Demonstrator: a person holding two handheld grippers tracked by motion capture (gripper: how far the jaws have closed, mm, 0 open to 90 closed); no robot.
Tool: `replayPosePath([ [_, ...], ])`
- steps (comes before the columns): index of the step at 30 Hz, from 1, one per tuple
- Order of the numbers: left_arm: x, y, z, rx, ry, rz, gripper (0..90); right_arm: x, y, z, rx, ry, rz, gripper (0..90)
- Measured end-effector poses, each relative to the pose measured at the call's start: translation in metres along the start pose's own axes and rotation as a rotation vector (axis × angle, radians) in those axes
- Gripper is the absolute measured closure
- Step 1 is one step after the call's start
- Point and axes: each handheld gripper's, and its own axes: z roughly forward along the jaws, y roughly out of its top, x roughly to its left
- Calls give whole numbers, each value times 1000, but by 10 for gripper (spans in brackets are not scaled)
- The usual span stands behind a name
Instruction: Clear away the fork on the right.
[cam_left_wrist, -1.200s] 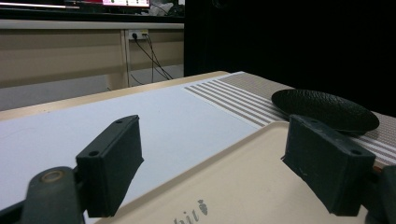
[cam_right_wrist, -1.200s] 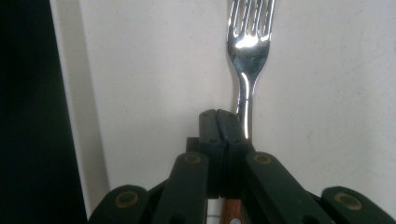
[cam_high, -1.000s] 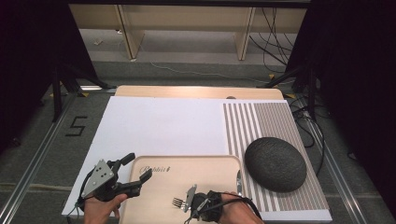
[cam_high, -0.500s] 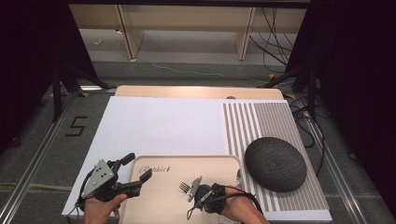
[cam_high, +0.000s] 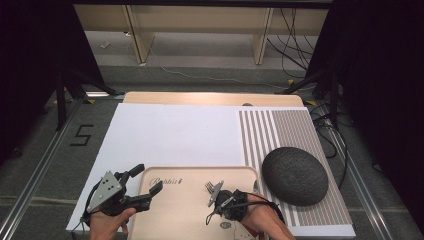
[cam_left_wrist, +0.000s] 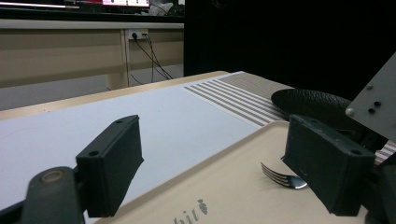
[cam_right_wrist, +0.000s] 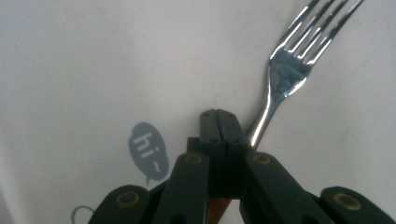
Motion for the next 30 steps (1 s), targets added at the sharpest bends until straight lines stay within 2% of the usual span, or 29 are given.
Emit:
replayPosePath([
  [1, 0, 0, 0, -1, -1, 0, 183, -1, -1, -1, 21, -2, 8, 900],
  [4, 0, 0, 1, -9, -7, -2, 183, -5, -5, -1, 12, -2, 25, 900],
  [5, 0, 0, 1, -9, -8, -2, 183, -6, -6, -3, 35, -6, 25, 900],
  [6, 0, 0, 1, -10, -7, -3, 183, -6, -8, -2, 21, -3, 33, 900],
  [8, 0, 0, 1, -10, -7, -4, 183, -7, -10, -4, 36, 6, 50, 900],
  [9, 0, 0, 0, -10, -6, -4, 183, -6, -12, -3, 17, 6, 64, 900],
  [11, 0, 0, 0, -11, -7, -4, 183, -10, -16, -4, 32, 1, 49, 900],
  [12, 0, 0, 0, -10, -7, -4, 183, -9, -17, -4, 26, 16, 76, 900],
  [24, 0, 0, -1, -2, 0, -1, 183, -18, -35, -10, 51, 17, 105, 900],
  [28, 0, 0, 0, -3, -1, -1, 183, -19, -40, -10, 41, 13, 111, 900],
  [30, 0, 0, -1, -3, -1, -1, 183, -20, -41, -12, 66, 18, 118, 900],
])
